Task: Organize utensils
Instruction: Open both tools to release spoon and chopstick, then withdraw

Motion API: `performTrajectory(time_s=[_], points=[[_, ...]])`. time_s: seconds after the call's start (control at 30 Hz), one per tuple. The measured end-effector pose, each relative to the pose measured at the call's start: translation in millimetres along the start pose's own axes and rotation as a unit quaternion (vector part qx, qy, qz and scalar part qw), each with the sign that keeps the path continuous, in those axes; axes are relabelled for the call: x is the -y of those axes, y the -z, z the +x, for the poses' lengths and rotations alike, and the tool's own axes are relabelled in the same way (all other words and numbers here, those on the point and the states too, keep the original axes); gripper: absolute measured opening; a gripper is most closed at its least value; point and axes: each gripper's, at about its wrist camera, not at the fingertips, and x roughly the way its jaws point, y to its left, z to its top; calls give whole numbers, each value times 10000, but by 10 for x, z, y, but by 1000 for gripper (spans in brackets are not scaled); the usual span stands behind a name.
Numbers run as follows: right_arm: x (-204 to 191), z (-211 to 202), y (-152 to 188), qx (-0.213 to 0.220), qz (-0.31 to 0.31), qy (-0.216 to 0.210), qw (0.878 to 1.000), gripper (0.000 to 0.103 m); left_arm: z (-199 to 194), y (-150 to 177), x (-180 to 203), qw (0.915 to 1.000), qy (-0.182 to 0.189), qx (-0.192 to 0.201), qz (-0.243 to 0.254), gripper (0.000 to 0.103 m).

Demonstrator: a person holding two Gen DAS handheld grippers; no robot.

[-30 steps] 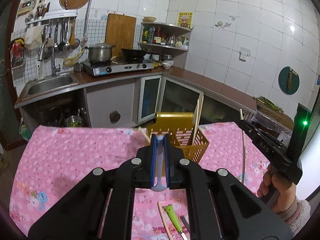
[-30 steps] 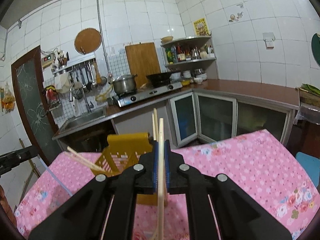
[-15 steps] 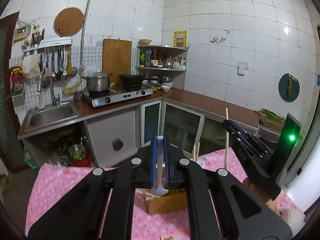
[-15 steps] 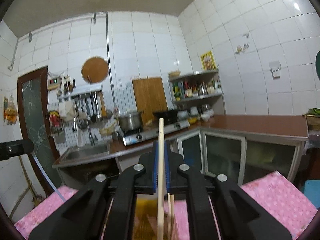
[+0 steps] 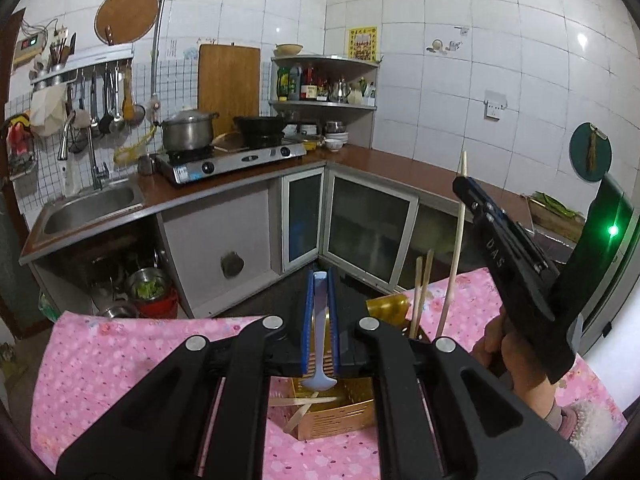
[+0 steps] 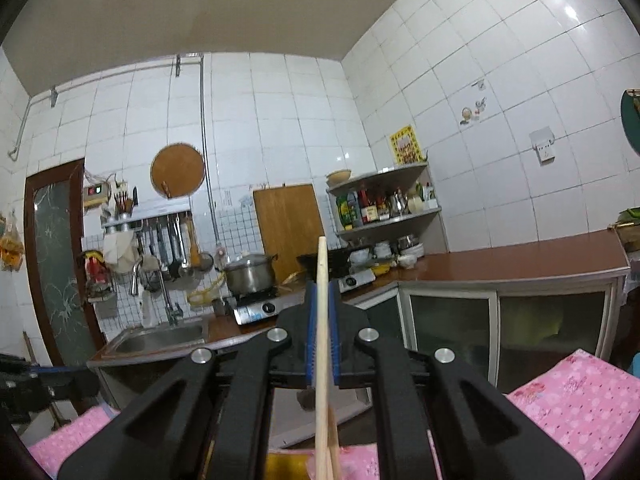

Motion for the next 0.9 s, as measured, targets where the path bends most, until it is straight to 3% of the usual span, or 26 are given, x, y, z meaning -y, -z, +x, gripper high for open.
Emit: performTrajectory(time_s=[0.23, 0.37, 0.43, 0.57, 0.77, 0.9], points=[[-38, -130, 385, -652, -520, -204, 9963, 6, 140, 293, -157, 9992, 62, -215, -330, 7], [-14, -270, 511, -1133, -588, -172, 9917, 7, 123, 414, -235, 9981, 74, -274, -547, 30], [26, -358, 540, -1432, -538, -159, 9881, 8, 48, 455, -246, 9981, 28, -231, -573, 37], [54, -593, 623, -2019, -642, -28, 9773, 8, -176, 530, -279, 9977, -124, -142, -645, 66], [141, -887, 866, -2906, -551, 219, 9550, 8, -448, 878, -452, 9951, -306, -418, -847, 87], [185, -991, 1191, -3561, -456, 330, 9327, 8, -472, 1188, -550, 9917, -361, -807, -933, 90]])
